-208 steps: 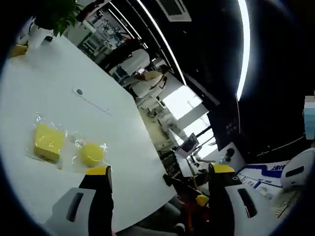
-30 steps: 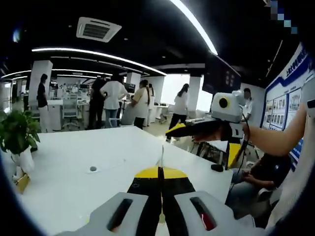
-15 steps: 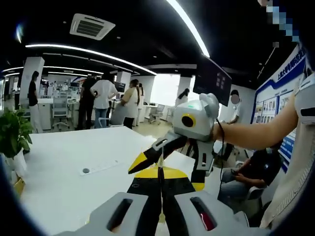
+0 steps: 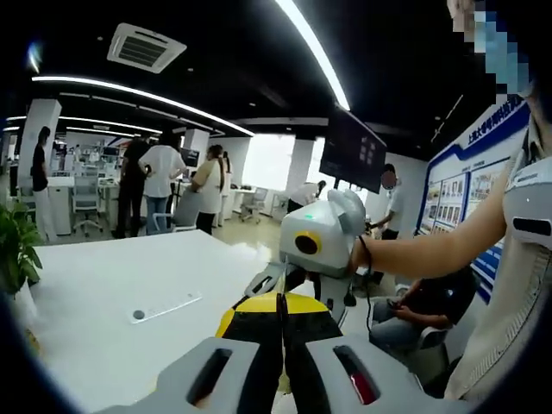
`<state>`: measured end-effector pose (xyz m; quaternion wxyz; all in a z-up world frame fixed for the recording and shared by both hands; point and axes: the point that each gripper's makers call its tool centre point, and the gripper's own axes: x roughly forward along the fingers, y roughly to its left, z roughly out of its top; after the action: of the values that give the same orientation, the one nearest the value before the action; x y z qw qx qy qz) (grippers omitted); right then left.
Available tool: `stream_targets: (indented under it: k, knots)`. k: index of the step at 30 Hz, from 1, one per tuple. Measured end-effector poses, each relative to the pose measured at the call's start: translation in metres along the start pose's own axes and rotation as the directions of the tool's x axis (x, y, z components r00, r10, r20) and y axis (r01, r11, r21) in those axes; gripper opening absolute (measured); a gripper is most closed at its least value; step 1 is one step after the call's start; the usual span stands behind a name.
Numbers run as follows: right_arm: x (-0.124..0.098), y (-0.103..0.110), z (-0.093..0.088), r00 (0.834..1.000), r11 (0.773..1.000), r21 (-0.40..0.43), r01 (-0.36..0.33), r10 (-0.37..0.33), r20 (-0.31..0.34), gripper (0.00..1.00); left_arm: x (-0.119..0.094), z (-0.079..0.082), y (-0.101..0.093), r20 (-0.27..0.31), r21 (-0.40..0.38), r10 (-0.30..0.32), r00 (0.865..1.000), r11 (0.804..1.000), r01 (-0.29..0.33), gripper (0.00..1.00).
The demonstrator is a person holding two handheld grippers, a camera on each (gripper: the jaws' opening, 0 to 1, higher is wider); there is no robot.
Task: Compare the silicone blocks by pressing each to a similar depth, holding the contact briefly, and releasing to observe deformation and rebound differences across the visible hardness samples.
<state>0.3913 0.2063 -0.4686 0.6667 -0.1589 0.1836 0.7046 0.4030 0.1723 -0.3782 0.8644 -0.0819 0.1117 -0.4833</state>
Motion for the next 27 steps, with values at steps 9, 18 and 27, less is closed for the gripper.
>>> stream_targets:
  k: [9, 18, 27]
  knots:
    - [-0.012, 0.011, 0.005, 0.991, 0.991, 0.003, 0.135, -0.135, 0.024, 0.26, -0.006, 0.001, -0.022, -0.033, 0.054, -0.097, 0.995, 0.994, 0.099, 0.00]
    - [-0.024, 0.023, 0.007, 0.986, 0.987, -0.020, 0.157, -0.158, -0.054, 0.17, -0.009, 0.007, -0.045, -0.070, 0.187, -0.151, 0.986, 0.969, 0.162, 0.00]
    - [-0.033, 0.028, 0.004, 0.977, 0.988, -0.066, 0.142, -0.151, -0.154, 0.14, -0.007, 0.011, -0.054, -0.091, 0.320, -0.139, 0.986, 0.934, 0.161, 0.00]
